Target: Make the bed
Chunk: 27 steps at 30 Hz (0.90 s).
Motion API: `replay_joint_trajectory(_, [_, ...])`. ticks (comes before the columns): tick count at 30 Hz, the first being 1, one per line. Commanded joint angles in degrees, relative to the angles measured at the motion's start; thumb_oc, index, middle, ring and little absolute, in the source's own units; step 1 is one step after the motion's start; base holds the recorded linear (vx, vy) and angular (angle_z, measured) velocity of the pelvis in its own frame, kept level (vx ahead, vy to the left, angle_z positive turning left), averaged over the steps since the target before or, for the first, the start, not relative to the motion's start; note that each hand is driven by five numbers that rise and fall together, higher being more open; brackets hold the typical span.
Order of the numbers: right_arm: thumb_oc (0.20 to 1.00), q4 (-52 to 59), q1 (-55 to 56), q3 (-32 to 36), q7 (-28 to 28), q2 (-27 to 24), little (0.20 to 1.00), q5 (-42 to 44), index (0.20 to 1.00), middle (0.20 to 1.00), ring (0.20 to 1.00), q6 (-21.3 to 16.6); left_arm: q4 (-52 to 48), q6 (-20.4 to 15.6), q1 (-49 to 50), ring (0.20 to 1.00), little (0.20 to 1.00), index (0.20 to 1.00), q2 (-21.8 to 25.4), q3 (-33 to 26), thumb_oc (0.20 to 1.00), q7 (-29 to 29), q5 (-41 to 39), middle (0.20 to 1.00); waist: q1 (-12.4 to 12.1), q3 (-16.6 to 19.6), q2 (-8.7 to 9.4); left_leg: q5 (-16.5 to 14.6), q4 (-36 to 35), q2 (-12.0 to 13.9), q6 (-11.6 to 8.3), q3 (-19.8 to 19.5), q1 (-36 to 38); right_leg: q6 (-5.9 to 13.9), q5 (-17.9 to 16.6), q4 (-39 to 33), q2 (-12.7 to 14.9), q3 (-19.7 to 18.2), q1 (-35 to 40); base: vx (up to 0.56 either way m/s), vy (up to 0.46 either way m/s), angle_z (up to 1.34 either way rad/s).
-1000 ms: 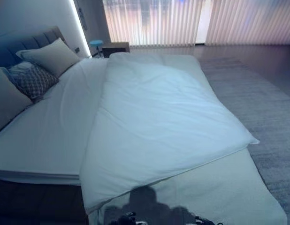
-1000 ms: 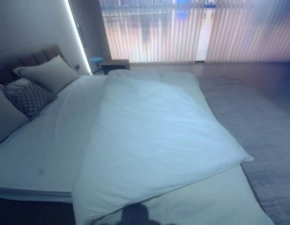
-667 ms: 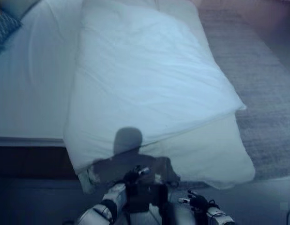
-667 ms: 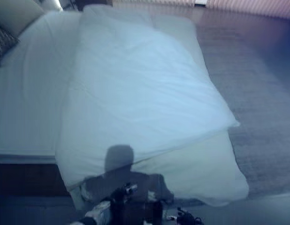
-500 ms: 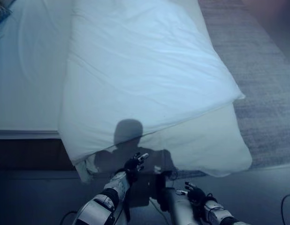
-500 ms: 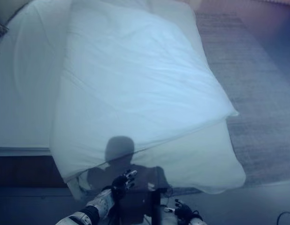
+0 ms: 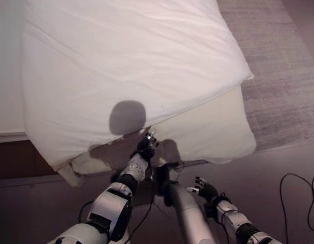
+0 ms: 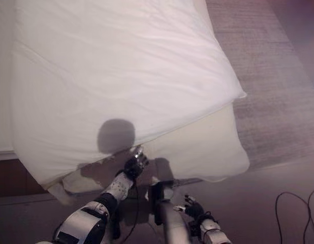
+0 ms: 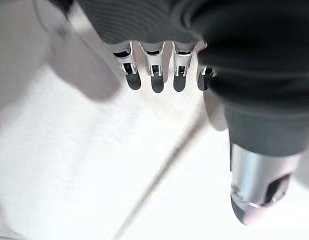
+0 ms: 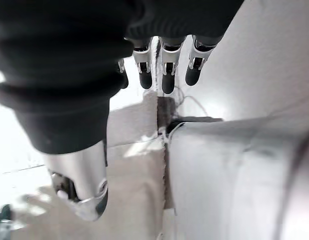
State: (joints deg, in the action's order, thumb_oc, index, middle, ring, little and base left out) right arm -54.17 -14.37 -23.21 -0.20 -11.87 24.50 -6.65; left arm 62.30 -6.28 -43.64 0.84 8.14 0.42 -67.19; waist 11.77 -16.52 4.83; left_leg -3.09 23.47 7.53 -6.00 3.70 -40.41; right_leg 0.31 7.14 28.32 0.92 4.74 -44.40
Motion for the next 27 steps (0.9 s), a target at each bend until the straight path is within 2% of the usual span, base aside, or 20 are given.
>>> replay_joint_trajectory(1, [1.0,2.4,1.6,-1.9,-1.3,-2.0,1.0,2.1,1.0,1.0,1.0,-2.1,-1.6,-3.9,-4.2,1.0,1.0,1.0,-3.5,-3.6,1.0,0.3,-4.7,1.0,1.0,2.5,-0.92,-0.7,3.3,-1.0,1.85,2.2,-5.0,3.9,-5.8,-6.1,-0.1,-2.2,-0.9,0.03,0.026,-0.11])
replay_joint_trajectory(18, [1.0,2.6,3.1,-1.4,-2.4,-1.5,1.0,0.9,1.0,1.0,1.0,-2.8,-5.8,-7.3,-10.0,1.0,1.0,1.0,1.2,-6.1,1.0,-1.2,-7.9,1.0,1.1,3.7,-1.47,-1.4,4.6,-0.8,1.93,2.2,-7.7,3.82,-5.5,-5.0,0.1,-2.1,-4.0,0.01,-0.001,-0.04])
replay_joint_trajectory(26, [1.0,2.5,3.3,-1.6,-2.9,-1.5,1.0,0.8,1.0,1.0,1.0,-3.1,-3.7,-8.6,-14.0,1.0,1.0,1.0,2.8,-7.6,1.0,2.4,-8.2,1.0,1.1,4.4,-1.55,-1.5,5.1,-0.5,1.97,2.3,-8.8,4.05,-5.9,-4.7,0.4,-2.0,-5.1,0.0,0.0,0.0])
replay_joint_trajectory(27, [1.0,2.5,3.4,-1.6,-3.0,-1.6,1.0,0.7,1.0,1.0,1.0,-3.0,-4.0,-8.9,-14.2,0.956,0.956,0.956,2.7,-7.7,0.956,2.8,-8.1,0.956,1.1,4.5,-1.6,-1.5,5.1,-0.5,1.99,2.2,-8.9,4.05,-5.8,-4.7,0.4,-1.9,-5.2,0.0,0.0,0.0])
